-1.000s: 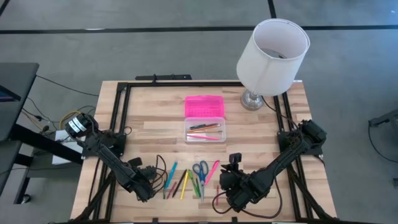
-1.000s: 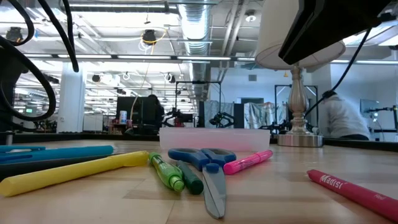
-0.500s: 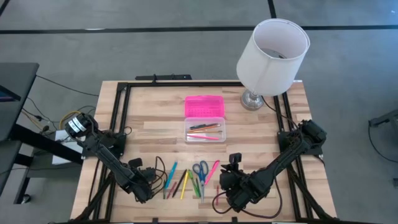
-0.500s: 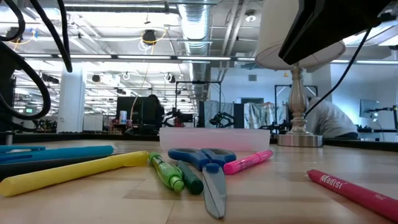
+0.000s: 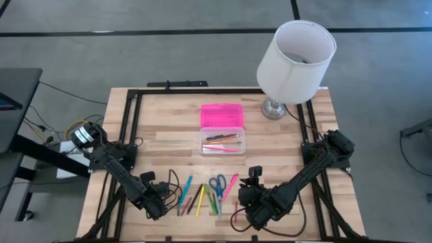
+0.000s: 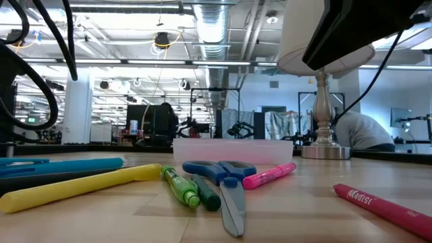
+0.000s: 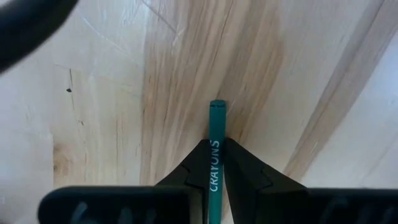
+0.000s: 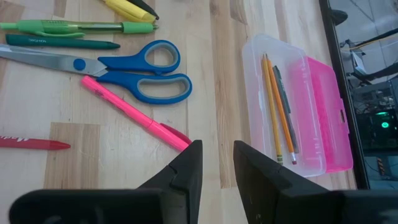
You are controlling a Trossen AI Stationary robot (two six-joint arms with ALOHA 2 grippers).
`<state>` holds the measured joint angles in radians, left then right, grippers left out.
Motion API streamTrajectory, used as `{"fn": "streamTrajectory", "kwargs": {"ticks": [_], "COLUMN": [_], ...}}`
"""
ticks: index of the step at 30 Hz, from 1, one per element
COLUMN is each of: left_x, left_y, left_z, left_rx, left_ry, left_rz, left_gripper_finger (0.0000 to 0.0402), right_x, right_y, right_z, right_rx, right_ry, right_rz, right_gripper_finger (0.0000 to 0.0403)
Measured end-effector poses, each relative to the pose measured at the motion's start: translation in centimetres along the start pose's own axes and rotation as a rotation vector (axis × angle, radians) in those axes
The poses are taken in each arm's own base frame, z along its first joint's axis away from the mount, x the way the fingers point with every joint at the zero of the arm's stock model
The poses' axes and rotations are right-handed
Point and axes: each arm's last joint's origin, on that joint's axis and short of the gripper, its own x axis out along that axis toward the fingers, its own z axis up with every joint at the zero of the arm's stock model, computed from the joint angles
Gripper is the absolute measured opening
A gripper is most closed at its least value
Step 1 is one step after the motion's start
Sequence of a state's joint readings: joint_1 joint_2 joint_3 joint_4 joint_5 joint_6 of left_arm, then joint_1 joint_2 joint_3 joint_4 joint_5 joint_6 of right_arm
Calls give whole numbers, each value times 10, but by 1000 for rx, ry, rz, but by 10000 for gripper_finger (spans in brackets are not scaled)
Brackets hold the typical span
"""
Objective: Pick & place school supplies into a supply box
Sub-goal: Put the left green crayon into the supply box
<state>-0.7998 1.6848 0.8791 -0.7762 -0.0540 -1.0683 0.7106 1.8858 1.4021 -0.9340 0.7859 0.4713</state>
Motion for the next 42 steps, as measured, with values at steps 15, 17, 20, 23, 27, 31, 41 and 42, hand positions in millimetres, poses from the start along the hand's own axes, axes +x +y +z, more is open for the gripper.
{"fn": "streamTrajectory", "kwargs": {"ticks": [15, 17, 20, 23, 27, 31, 41, 42], "left_x": [-14, -16, -18, -21, -24, -28, -36, -37], "left_y": [-5, -4, 1, 8, 18, 29, 75, 80], "left_z": [11, 13, 19, 24, 37, 57, 125, 133], "left_rx": [28, 36, 26, 10, 7, 42, 159, 170], "left_ry": [-100, -108, -135, -135, -162, -214, -316, -337], "left_rz": [63, 72, 120, 181, 243, 291, 362, 360], "left_gripper_finger": [23, 23, 23, 23, 23, 23, 23, 23], "right_x": [7, 7, 7, 7, 7, 8, 8, 8], "right_y": [-6, -7, -7, -7, -7, -8, -8, -8], "right_z": [3, 3, 3, 3, 3, 3, 3, 3], "right_rx": [19, 20, 20, 20, 20, 23, 23, 23], "right_ry": [14, 15, 15, 15, 15, 18, 18, 18], "right_rz": [-12, -13, -12, -12, -12, -14, -14, -14], "right_gripper_finger": [86, 86, 86, 86, 86, 86, 86, 86]}}
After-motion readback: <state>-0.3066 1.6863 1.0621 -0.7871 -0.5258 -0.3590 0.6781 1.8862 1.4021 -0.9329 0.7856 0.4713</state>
